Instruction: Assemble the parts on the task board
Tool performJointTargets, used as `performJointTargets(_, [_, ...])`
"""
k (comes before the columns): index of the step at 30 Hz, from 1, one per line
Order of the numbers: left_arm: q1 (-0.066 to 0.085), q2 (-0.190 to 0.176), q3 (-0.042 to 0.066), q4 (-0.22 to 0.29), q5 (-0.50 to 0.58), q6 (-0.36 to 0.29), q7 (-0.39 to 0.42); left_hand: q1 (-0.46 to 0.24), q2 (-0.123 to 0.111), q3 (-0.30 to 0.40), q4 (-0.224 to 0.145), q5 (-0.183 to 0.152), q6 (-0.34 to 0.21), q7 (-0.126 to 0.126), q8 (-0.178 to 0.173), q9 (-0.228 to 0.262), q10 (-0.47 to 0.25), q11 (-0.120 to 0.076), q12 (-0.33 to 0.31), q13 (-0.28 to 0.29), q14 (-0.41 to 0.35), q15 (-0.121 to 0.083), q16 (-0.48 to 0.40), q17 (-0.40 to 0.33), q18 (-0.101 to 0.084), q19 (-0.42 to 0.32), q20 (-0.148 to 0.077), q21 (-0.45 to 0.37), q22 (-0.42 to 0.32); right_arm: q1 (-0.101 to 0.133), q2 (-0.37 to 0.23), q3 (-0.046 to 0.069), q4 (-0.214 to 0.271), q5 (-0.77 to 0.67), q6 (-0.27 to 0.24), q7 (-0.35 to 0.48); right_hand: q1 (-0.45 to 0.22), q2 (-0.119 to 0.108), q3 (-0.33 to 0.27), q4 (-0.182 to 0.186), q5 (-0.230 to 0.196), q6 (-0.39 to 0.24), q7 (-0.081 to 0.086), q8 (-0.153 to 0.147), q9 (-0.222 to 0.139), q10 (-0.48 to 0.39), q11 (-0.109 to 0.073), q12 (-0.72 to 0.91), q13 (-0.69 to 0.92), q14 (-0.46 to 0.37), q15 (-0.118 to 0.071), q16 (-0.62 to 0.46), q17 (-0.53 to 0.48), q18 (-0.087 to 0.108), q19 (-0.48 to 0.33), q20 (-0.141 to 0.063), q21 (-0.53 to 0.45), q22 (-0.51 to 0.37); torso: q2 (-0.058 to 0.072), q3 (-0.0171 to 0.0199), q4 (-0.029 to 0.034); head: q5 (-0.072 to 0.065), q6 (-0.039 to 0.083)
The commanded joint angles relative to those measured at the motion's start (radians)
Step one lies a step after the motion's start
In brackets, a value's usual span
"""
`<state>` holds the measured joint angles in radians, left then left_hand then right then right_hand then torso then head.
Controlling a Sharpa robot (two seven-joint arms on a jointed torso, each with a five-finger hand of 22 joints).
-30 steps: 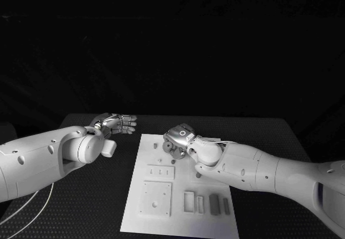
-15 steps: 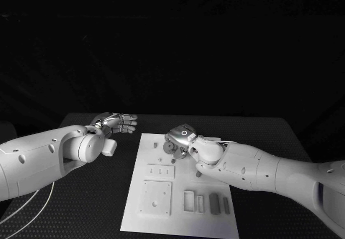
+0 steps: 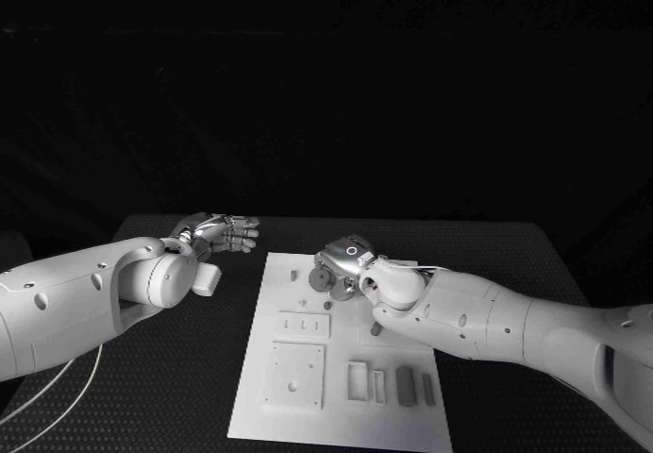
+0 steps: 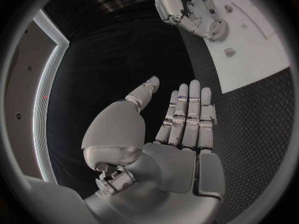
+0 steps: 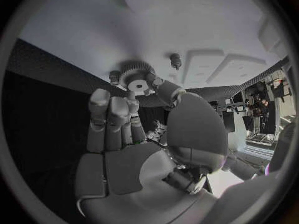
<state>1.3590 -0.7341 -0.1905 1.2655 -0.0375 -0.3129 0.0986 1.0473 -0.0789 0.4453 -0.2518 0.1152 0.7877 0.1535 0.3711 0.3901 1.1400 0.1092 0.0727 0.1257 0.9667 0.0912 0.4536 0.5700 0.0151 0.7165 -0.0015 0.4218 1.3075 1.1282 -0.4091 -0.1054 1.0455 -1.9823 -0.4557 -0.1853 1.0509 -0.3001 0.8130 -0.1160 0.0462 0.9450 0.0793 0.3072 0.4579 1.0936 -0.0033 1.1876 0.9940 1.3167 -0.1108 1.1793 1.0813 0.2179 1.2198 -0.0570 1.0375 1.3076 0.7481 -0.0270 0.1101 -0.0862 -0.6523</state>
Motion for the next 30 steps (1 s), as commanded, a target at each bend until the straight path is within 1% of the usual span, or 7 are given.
performJointTargets(1, [0.001,0.002,0.001,0.0,-0.004,0.009,0.007,-0.006,0.0,0.005,-0.001,-0.003,-0.005,0.005,-0.007,0.001,-0.005,0.001,-0.004,0.001,0.001,0.009,-0.006,0.002,0.019,-0.005,0.0,0.005,0.021,-0.003,-0.003,-0.002,-0.001,0.031,0.034,0.018,-0.012,0.002,-0.006,-0.001,0.002,0.024,0.036,-0.008,-0.002,0.0,0.007,-0.006,0.0,0.0,0.008,-0.004,-0.001,0.044,-0.003,0.002,0.001,0.009,0.0,0.0003,0.0004,-0.001,0.0])
performJointTargets(10, [0.001,0.002,0.001,-0.001,-0.004,0.01,0.005,-0.007,-0.001,0.005,0.0,-0.003,-0.007,0.007,-0.008,0.001,-0.005,0.002,-0.004,0.001,0.001,0.009,-0.006,0.002,0.019,-0.005,0.0,0.006,0.021,-0.001,-0.008,-0.002,-0.013,0.133,0.139,0.039,0.001,0.01,0.01,0.004,0.003,-0.067,0.034,-0.05,-0.018,-0.008,0.006,-0.008,0.0,-0.002,0.007,-0.008,0.0,0.044,-0.004,0.002,-0.003,0.007,0.0,-0.0007,-0.0003,0.0,-0.002])
performJointTargets(13, [0.001,0.003,0.001,-0.001,-0.004,0.013,0.003,-0.009,0.002,0.006,0.002,-0.003,-0.007,0.009,-0.009,0.002,-0.005,0.003,-0.004,0.002,0.001,0.009,-0.006,0.003,0.019,-0.005,0.0,0.006,0.021,0.0,-0.012,-0.002,-0.016,0.166,0.159,0.049,0.008,0.024,0.038,0.023,0.002,-0.107,0.015,-0.064,-0.021,-0.022,-0.012,-0.01,0.002,-0.01,-0.009,-0.011,0.001,0.044,-0.011,0.003,-0.007,0.007,0.0,-0.0009,0.0006,0.0,-0.003])
performJointTargets(17, [0.001,0.002,0.001,-0.001,-0.004,0.014,0.001,-0.009,0.003,0.006,0.003,-0.002,-0.007,0.01,-0.009,0.002,-0.005,0.004,-0.004,0.002,0.001,0.009,-0.007,0.003,0.02,-0.005,0.001,0.006,0.021,0.002,-0.02,-0.002,-0.013,0.192,0.163,0.054,0.016,0.041,0.049,0.026,0.002,-0.112,0.013,-0.062,-0.018,-0.025,-0.014,-0.008,0.004,-0.012,-0.011,-0.012,0.002,0.044,-0.013,0.002,-0.007,0.008,0.0,-0.0012,0.0014,-0.002,-0.005])
performJointTargets(19, [0.001,0.001,0.001,-0.001,-0.004,0.013,0.001,-0.01,0.004,0.007,0.003,-0.002,-0.008,0.011,-0.01,0.002,-0.006,0.004,-0.004,0.002,0.001,0.009,-0.007,0.003,0.02,-0.005,0.001,0.006,0.021,0.003,-0.021,-0.002,-0.012,0.2,0.164,0.055,0.037,0.089,0.106,0.033,0.004,-0.117,0.013,-0.061,-0.017,-0.031,-0.015,-0.008,0.005,-0.015,-0.013,-0.014,0.003,0.044,-0.02,0.002,-0.01,0.008,0.0,-0.0008,0.0005,0.0,-0.006])
performJointTargets(21, [0.001,0.001,0.001,0.0,-0.004,0.013,0.0,-0.011,0.004,0.007,0.004,-0.001,-0.008,0.012,-0.01,0.002,-0.006,0.005,-0.005,0.002,0.001,0.009,-0.007,0.004,0.02,-0.005,0.001,0.007,0.021,0.004,-0.024,-0.002,-0.01,0.2,0.161,0.056,0.037,0.109,0.147,0.014,0.009,-0.118,0.015,-0.058,-0.016,-0.033,-0.013,-0.005,0.007,-0.014,-0.01,-0.013,0.004,0.044,-0.022,0.004,-0.006,0.013,0.0,-0.0007,-0.0002,0.0,-0.005])
performJointTargets(30, [0.001,-0.001,0.001,0.002,-0.004,0.011,-0.002,-0.013,0.003,0.006,0.005,-0.002,-0.009,0.013,-0.011,0.003,-0.007,0.005,-0.005,0.001,0.001,0.009,-0.008,0.004,0.02,-0.005,0.001,0.007,0.021,0.007,-0.039,-0.001,0.004,0.222,0.107,0.064,-0.002,0.118,0.196,-0.024,0.018,-0.113,0.025,-0.048,-0.014,-0.033,-0.004,0.002,0.008,-0.01,-0.002,-0.012,0.007,0.044,-0.018,0.008,0.004,0.017,0.001,0.0007,-0.0011,-0.003,-0.002])
